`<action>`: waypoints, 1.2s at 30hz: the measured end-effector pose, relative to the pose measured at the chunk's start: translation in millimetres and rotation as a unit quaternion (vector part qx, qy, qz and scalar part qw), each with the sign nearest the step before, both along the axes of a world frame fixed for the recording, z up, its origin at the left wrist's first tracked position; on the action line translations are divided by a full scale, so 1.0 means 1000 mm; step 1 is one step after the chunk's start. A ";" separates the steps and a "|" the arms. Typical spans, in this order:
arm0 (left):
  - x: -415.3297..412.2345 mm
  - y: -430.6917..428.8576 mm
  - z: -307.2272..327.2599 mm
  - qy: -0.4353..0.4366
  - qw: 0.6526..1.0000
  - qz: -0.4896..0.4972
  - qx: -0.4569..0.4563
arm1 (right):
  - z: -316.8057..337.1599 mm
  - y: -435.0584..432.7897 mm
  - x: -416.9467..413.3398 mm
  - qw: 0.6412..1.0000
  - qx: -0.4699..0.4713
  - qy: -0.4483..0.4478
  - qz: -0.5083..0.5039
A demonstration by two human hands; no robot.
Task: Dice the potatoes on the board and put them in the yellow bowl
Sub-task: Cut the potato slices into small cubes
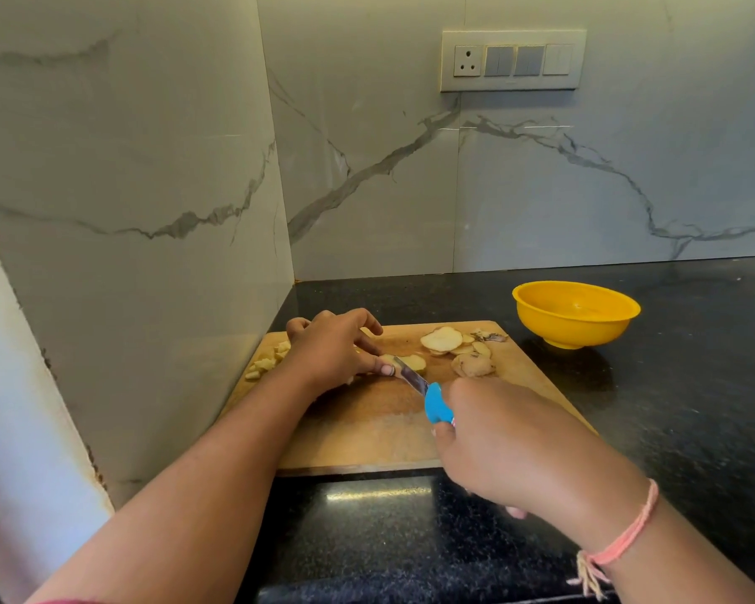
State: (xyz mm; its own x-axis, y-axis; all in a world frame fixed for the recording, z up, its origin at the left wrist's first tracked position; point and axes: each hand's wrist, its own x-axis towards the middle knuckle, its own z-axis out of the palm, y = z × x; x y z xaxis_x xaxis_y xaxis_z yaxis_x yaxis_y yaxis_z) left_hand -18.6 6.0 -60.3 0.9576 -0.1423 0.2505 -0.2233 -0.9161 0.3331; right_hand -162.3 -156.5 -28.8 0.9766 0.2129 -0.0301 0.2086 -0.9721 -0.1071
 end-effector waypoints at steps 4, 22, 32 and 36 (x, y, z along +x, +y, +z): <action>-0.001 0.000 0.001 0.002 1.000 -0.003 0.005 | 0.005 -0.002 -0.005 0.999 -0.004 0.028 -0.019; 0.000 0.003 0.001 0.055 0.996 -0.044 -0.057 | 0.018 -0.012 0.053 0.944 0.323 0.007 -0.070; -0.012 -0.006 0.012 0.062 0.994 -0.090 0.016 | 0.004 0.012 0.111 0.916 0.361 0.108 -0.140; -0.012 -0.011 0.016 0.053 0.995 -0.068 0.055 | 0.003 0.015 0.118 0.920 0.361 0.079 -0.133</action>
